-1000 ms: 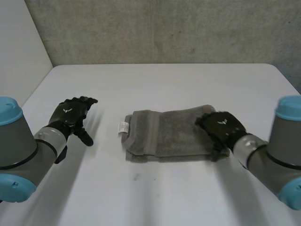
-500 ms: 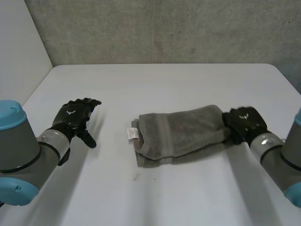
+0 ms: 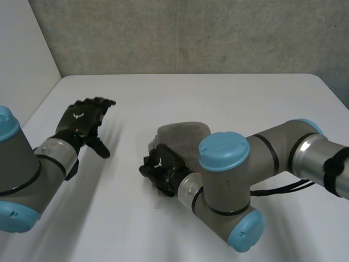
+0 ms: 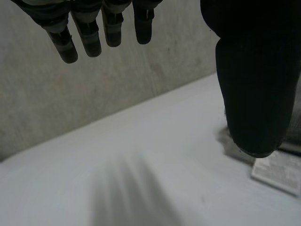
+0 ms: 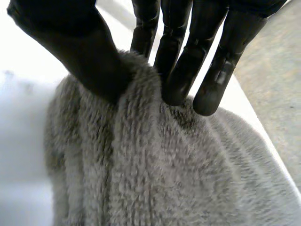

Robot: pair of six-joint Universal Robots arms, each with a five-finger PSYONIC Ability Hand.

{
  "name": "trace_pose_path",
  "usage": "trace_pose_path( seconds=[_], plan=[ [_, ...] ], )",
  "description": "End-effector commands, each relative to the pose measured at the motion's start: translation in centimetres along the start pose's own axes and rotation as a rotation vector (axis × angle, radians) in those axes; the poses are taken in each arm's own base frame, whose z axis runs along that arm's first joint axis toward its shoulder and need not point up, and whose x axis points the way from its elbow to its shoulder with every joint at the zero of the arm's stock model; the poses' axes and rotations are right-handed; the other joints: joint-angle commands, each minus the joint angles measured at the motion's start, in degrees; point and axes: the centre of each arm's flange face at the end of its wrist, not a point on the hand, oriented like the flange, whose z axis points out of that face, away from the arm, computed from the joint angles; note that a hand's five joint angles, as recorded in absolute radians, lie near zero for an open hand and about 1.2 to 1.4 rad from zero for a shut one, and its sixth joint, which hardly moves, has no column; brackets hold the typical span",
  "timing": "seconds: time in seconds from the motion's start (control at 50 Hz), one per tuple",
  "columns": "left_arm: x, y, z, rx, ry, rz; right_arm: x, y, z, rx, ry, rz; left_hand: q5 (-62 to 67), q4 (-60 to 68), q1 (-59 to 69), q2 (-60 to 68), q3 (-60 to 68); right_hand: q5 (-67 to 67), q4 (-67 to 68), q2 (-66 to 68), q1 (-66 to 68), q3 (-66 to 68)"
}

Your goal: Fold the towel.

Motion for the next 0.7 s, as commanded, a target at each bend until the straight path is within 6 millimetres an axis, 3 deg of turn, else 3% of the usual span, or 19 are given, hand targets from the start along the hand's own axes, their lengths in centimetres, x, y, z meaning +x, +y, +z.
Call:
trace_pose_path(
  seconds=[0.02, 0.06, 0.12, 0.18, 0.24, 0.28, 0.36, 0.4, 0.52, 0.56, 0.7],
  plan=[
    [1.0, -3.0, 0.4, 0.082, 0.003, 0.009, 3.1, -2.7, -2.7, 0.078, 0.092, 0.204, -1.66, 0.47, -0.07, 0.56, 0.44, -45.33, -46.17, -44.07, -45.16, -45.90],
    [2.5, -4.2, 0.6, 0.109, 0.018, 0.011, 6.4, -1.8, -4.0, 0.062, 0.172, 0.321, -1.66, 0.47, -0.07, 0.56, 0.44, -45.33, -46.17, -44.07, -45.16, -45.90],
    [3.3, -4.5, 0.8, 0.114, 0.028, 0.007, 8.0, -1.4, -4.8, 0.056, 0.212, 0.380, -1.66, 0.47, -0.07, 0.56, 0.44, -45.33, -46.17, -44.07, -45.16, -45.90],
    [6.9, -4.8, 1.3, 0.118, 0.108, -0.027, 11.3, 0.7, -6.8, 0.034, 0.311, 0.571, -1.44, 0.68, 0.14, 0.77, 0.65, -45.33, -46.17, -44.07, -45.16, -45.90],
    [8.4, -4.7, 1.4, 0.111, 0.145, -0.043, 12.2, 1.8, -7.2, 0.019, 0.342, 0.639, -1.11, 1.02, 0.48, 1.11, 0.99, -45.33, -46.17, -44.07, -45.16, -45.90],
    [11.1, -3.9, 1.7, 0.071, 0.211, -0.068, 13.9, 4.4, -8.0, -0.018, 0.409, 0.750, -0.94, 1.19, 0.65, 1.28, 1.16, -45.33, -46.17, -44.07, -45.16, -45.90],
    [13.4, -2.3, 2.1, 0.009, 0.262, -0.079, 15.0, 6.3, -8.7, -0.046, 0.456, 0.820, -0.77, 1.36, 0.82, 1.44, 1.33, -45.33, -46.17, -44.07, -45.16, -45.90],
    [14.8, -0.2, 2.7, -0.060, 0.282, -0.082, 15.2, 6.9, -8.9, -0.058, 0.467, 0.835, -0.10, 2.03, 1.49, 2.11, 2.00, -45.33, -46.17, -44.07, -45.16, -45.90],
    [15.2, 3.2, 3.6, -0.152, 0.262, -0.076, 14.8, 8.2, -8.3, -0.081, 0.439, 0.855, 0.07, 2.20, 1.66, 2.28, 2.17, -45.33, -46.17, -44.07, -45.16, -45.90],
    [14.6, 4.8, 3.9, -0.186, 0.189, -0.063, 13.9, 8.6, -7.4, -0.085, 0.382, 0.863, 0.07, 2.20, 1.66, 2.28, 2.17, -45.33, -46.17, -44.07, -45.16, -45.90],
    [12.3, 6.8, 3.7, -0.253, 0.045, -0.029, 13.1, 9.2, -5.4, -0.074, 0.290, 0.869, -0.60, 1.53, 0.99, 1.61, 1.50, -45.33, -46.17, -44.07, -45.16, -45.90]
  ],
)
